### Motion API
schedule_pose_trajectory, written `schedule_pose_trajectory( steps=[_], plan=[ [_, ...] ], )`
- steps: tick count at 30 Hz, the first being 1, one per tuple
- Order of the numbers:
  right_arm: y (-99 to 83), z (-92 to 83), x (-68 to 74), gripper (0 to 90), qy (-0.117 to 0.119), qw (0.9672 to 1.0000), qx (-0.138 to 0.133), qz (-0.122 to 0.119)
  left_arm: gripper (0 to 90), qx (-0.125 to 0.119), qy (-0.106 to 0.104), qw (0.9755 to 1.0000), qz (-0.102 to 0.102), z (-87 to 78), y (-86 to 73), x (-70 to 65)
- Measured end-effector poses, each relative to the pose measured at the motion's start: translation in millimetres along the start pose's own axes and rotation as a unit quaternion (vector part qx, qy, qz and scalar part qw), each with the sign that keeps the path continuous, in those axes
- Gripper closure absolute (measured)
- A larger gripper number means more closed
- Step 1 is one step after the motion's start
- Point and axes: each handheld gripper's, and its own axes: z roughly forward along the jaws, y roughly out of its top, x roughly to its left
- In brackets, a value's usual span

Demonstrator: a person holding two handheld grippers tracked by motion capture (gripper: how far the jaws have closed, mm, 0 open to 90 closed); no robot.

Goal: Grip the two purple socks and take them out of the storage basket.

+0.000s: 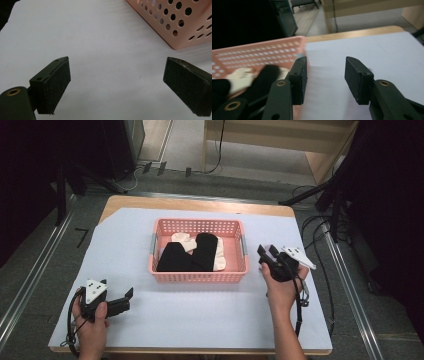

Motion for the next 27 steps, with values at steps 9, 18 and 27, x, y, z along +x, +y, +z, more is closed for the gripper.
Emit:
schedule_pose_trajectory(
  steps=[9,18,27],
  plan=[
    [1.3,26.2,92.7,54.7,0.074,0.9947,0.037,-0.061,8.2,-0.001,-0.004,1.0000,-0.001,-0.1,-0.1,0.5],
    [-15.0,62.4,152.2,54.3,0.116,0.9833,0.111,-0.086,8.2,-0.001,-0.004,1.0000,-0.004,0.1,0.0,0.7],
    [-23.7,86.7,185.0,52.3,0.122,0.9736,0.172,-0.089,8.2,0.001,-0.004,1.0000,-0.002,0.3,0.1,0.7]
  ],
)
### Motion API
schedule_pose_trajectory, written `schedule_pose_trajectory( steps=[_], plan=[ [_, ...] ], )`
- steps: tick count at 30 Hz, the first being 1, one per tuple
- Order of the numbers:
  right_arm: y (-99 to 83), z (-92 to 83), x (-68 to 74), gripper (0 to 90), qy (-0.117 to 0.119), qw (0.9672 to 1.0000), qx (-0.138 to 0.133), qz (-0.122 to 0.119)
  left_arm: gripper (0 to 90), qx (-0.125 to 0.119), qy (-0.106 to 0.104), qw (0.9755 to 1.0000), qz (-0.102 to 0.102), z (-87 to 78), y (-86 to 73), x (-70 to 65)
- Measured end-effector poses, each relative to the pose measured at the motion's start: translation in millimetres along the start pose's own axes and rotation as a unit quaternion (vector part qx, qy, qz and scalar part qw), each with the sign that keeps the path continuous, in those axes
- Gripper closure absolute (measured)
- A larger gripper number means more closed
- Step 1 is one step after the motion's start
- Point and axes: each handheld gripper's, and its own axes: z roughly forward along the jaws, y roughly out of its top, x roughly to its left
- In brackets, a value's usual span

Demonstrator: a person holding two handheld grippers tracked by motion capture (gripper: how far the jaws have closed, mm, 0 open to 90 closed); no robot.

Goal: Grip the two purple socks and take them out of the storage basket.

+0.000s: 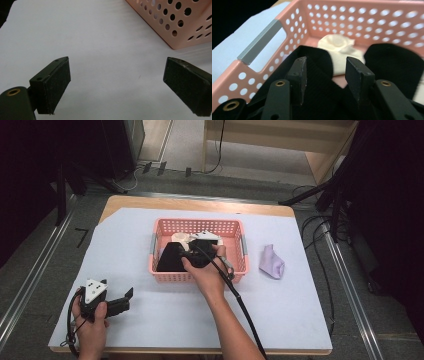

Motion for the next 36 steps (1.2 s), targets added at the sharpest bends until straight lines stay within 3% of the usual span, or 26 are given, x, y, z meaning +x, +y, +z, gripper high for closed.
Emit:
schedule_pose_trajectory(
  steps=[4,6,10,12,14,16,17,18,22,25,29,32,34,36],
  plan=[
    [0.8,13.2,9.4,50.1,-0.010,0.9995,0.030,-0.001,8.2,-0.001,0.000,1.0000,0.000,0.1,-0.1,-0.1],
    [1.0,22.6,14.4,47.4,-0.013,0.9979,0.063,-0.001,8.2,-0.001,-0.001,1.0000,0.001,0.0,-0.1,0.0],
    [0.5,28.7,16.7,47.4,-0.011,0.9960,0.089,0.004,8.2,-0.001,0.000,1.0000,0.000,0.1,0.0,-0.1],
    [0.3,30.4,16.7,54.2,-0.014,0.9948,0.101,0.004,8.2,-0.001,-0.001,1.0000,0.000,0.2,-0.1,0.0],
    [0.3,29.9,17.2,72.8,-0.022,0.9931,0.116,-0.002,8.3,-0.003,-0.001,1.0000,-0.001,0.5,-0.2,0.0],
    [1.7,26.4,15.7,80.0,-0.021,0.9936,0.111,0.008,8.3,-0.001,-0.003,1.0000,-0.001,0.2,0.0,0.2],
    [4.3,20.7,12.4,82.1,-0.007,0.9951,0.097,0.017,8.3,-0.001,-0.003,1.0000,-0.001,0.2,0.0,0.2],
    [4.3,20.7,12.4,82.1,-0.007,0.9951,0.097,0.017,8.3,-0.001,-0.003,1.0000,0.000,0.2,0.0,0.2],
    [9.9,7.3,4.2,83.0,0.002,0.9979,0.055,0.035,8.2,-0.002,-0.003,1.0000,-0.002,0.3,0.0,0.1],
    [13.7,-3.1,-9.9,83.4,-0.037,0.9985,0.020,0.034,8.2,-0.001,-0.003,1.0000,-0.002,0.2,0.0,0.3],
    [14.5,-16.6,-37.8,82.0,-0.105,0.9933,-0.009,0.047,8.2,0.001,-0.001,1.0000,-0.002,0.3,0.2,0.3],
    [11.6,-17.9,-50.6,65.2,-0.122,0.9913,-0.009,0.047,8.2,0.002,0.000,1.0000,0.000,1.0,0.2,-0.2],
    [10.6,-17.6,-49.2,61.4,-0.102,0.9931,-0.009,0.057,8.2,0.003,0.000,1.0000,0.001,1.1,0.2,-0.7],
    [10.0,-15.7,-38.2,60.6,-0.069,0.9964,-0.014,0.047,8.2,0.004,0.001,1.0000,0.002,1.0,0.3,-0.9]
  ],
)
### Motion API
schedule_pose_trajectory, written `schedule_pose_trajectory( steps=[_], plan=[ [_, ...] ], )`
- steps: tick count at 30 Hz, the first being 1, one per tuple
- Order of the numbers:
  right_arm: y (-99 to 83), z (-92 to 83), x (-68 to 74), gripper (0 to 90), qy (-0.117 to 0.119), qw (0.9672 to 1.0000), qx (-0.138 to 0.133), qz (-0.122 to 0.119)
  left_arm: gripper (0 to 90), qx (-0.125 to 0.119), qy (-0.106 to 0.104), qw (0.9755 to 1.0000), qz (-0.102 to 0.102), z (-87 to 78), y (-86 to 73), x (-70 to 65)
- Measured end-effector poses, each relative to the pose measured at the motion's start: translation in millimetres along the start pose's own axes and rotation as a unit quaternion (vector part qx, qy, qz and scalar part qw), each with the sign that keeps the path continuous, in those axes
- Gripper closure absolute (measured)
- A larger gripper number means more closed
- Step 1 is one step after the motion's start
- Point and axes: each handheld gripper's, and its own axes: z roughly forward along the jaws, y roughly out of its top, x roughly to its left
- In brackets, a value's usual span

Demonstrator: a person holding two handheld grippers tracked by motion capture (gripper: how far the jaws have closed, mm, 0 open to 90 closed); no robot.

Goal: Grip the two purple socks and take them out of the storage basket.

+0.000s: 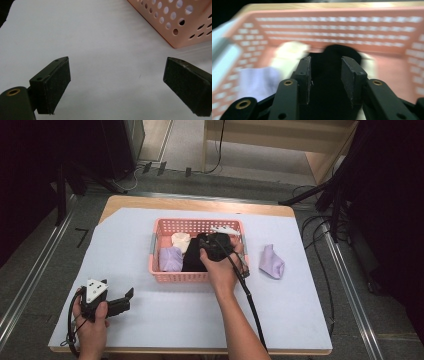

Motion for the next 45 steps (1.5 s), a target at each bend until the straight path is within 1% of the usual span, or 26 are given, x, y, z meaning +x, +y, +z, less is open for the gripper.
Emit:
schedule_pose_trajectory(
  steps=[1,2,3,4,5,8,9,12,14,16,19,20,24,25,27,29,30,31,33,34,36,37,39,41,43,45],
  plan=[
    [-0.4,0.4,5.2,60.6,0.007,1.0000,0.000,-0.007,8.2,0.000,0.000,1.0000,0.001,-0.2,0.0,0.0],
    [-0.9,2.2,13.8,60.7,0.018,0.9996,0.003,-0.022,8.2,-0.001,0.000,1.0000,0.001,-0.3,-0.1,0.0],
    [-1.5,3.9,20.8,61.2,0.032,0.9990,0.008,-0.029,8.2,0.000,0.000,1.0000,0.001,-0.4,-0.1,0.1],
    [-1.7,6.3,27.4,61.7,0.045,0.9982,0.020,-0.034,8.2,-0.001,0.000,1.0000,0.001,-0.5,-0.1,0.1],
    [-2.3,9.6,33.3,62.7,0.054,0.9972,0.032,-0.042,8.2,-0.002,0.001,1.0000,0.000,-0.3,-0.2,-0.1],
    [-4.4,19.7,46.2,63.4,0.077,0.9936,0.064,-0.053,8.2,-0.004,-0.001,1.0000,-0.001,-0.2,-0.3,0.4],
    [-5.2,24.2,49.8,63.9,0.078,0.9923,0.078,-0.057,8.2,-0.003,-0.001,1.0000,-0.002,-0.4,-0.2,0.5],
    [-5.8,33.7,55.0,63.3,0.059,0.9905,0.100,-0.073,8.2,-0.004,-0.002,1.0000,-0.003,-0.1,-0.2,0.6],
    [-4.8,40.1,56.8,62.6,0.062,0.9876,0.126,-0.070,8.2,-0.005,-0.001,1.0000,-0.003,-0.2,-0.2,0.8],
    [-2.1,44.3,58.5,62.0,0.061,0.9852,0.150,-0.056,8.2,-0.003,-0.003,1.0000,-0.004,-0.7,-0.1,1.1],
    [0.6,49.6,58.8,57.6,0.062,0.9816,0.177,-0.037,8.2,-0.003,-0.003,1.0000,-0.005,-0.8,-0.1,1.1],
    [1.3,50.8,59.1,56.2,0.058,0.9803,0.186,-0.032,8.2,-0.004,-0.003,1.0000,-0.005,-0.6,-0.2,1.0],
    [2.5,54.9,58.9,50.4,0.048,0.9768,0.208,-0.021,8.2,-0.005,-0.002,1.0000,-0.004,-0.6,-0.2,0.9],
    [2.6,56.1,58.6,50.6,0.046,0.9749,0.217,-0.017,8.2,-0.005,-0.001,1.0000,-0.004,-0.6,-0.3,0.8],
    [3.2,59.1,58.0,52.1,0.047,0.9689,0.242,-0.021,8.2,-0.004,-0.001,1.0000,-0.002,-0.8,-0.3,0.9],
    [3.1,62.7,58.1,55.8,0.052,0.9644,0.259,-0.022,8.2,-0.004,-0.001,1.0000,-0.002,-0.9,-0.3,0.9],
    [3.4,64.4,58.4,58.8,0.052,0.9614,0.269,-0.023,8.2,-0.004,-0.001,1.0000,-0.002,-1.0,-0.3,0.9],
    [3.6,65.3,58.7,62.0,0.054,0.9598,0.274,-0.023,8.2,-0.004,-0.001,1.0000,-0.002,-1.0,-0.3,1.0],
    [3.6,65.1,59.4,73.2,0.060,0.9597,0.274,-0.021,8.2,-0.005,-0.002,1.0000,-0.004,-1.0,-0.4,1.2],
    [3.1,64.6,59.8,79.1,0.056,0.9604,0.272,-0.025,8.2,-0.005,-0.003,1.0000,-0.005,-1.0,-0.4,1.3],
    [2.8,62.5,60.9,83.6,0.057,0.9634,0.260,-0.030,8.2,-0.006,-0.003,1.0000,-0.007,-0.7,-0.4,1.3],
    [3.0,60.4,60.9,84.4,0.063,0.9662,0.248,-0.034,8.2,-0.005,-0.004,1.0000,-0.006,-0.8,-0.3,1.4],
    [2.9,55.3,59.7,85.1,0.073,0.9729,0.217,-0.032,8.2,-0.005,-0.005,1.0000,-0.005,-0.9,-0.3,1.4],
    [2.8,50.6,58.0,85.3,0.076,0.9789,0.185,-0.039,8.2,-0.004,-0.005,1.0000,-0.005,-0.8,-0.2,1.4],
    [3.0,46.3,56.3,85.4,0.079,0.9831,0.160,-0.040,8.2,-0.005,-0.004,1.0000,-0.005,-0.7,-0.3,1.3],
    [3.1,41.3,53.6,85.5,0.086,0.9873,0.126,-0.045,8.2,-0.006,-0.001,1.0000,-0.005,-1.0,-0.3,1.2]
  ],
)
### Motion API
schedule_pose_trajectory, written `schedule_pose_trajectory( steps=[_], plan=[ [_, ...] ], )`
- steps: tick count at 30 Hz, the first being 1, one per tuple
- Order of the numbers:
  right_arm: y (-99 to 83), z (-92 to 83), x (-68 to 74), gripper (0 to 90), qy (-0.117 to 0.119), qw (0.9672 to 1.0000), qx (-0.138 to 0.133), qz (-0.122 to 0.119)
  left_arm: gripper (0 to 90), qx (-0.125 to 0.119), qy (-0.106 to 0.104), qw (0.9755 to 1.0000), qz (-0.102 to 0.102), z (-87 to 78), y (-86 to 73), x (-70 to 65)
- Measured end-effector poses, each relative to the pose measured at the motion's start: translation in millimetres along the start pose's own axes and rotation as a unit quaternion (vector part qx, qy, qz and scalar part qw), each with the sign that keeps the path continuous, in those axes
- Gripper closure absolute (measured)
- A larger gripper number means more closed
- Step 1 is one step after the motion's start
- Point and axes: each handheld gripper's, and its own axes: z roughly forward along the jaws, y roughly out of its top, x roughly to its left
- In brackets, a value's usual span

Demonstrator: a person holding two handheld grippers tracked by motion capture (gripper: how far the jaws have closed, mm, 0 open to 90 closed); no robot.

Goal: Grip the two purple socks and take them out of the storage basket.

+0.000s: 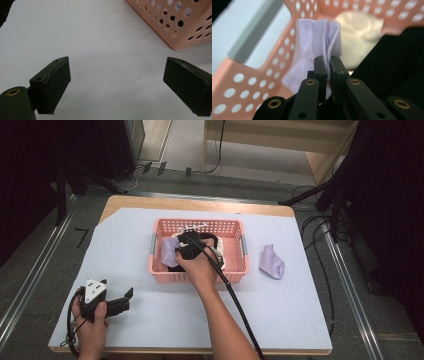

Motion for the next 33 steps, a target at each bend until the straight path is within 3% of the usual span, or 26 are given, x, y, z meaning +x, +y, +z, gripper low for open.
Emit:
schedule_pose_trajectory(
  steps=[6,12,22,29,33],
  plan=[
    [-4.7,-17.0,-3.9,85.6,0.001,0.9960,-0.088,-0.013,8.2,-0.002,0.001,1.0000,0.000,-0.1,-0.2,-0.3],
    [-10.8,-27.1,-8.3,85.6,-0.006,0.9873,-0.157,-0.025,8.2,-0.003,0.001,1.0000,0.000,-0.7,-0.4,0.0],
    [-14.4,-44.8,-13.7,85.6,-0.011,0.9716,-0.230,-0.053,8.2,-0.008,0.000,1.0000,-0.001,-2.0,-0.9,0.4],
    [-16.9,-56.4,-25.3,85.6,-0.019,0.9644,-0.262,-0.033,8.2,-0.010,0.002,1.0000,0.000,-2.0,-0.9,0.1],
    [-17.6,-61.9,-30.2,85.6,-0.024,0.9585,-0.282,-0.036,8.2,-0.012,0.001,0.9999,0.000,-2.5,-1.2,0.2]
  ],
)
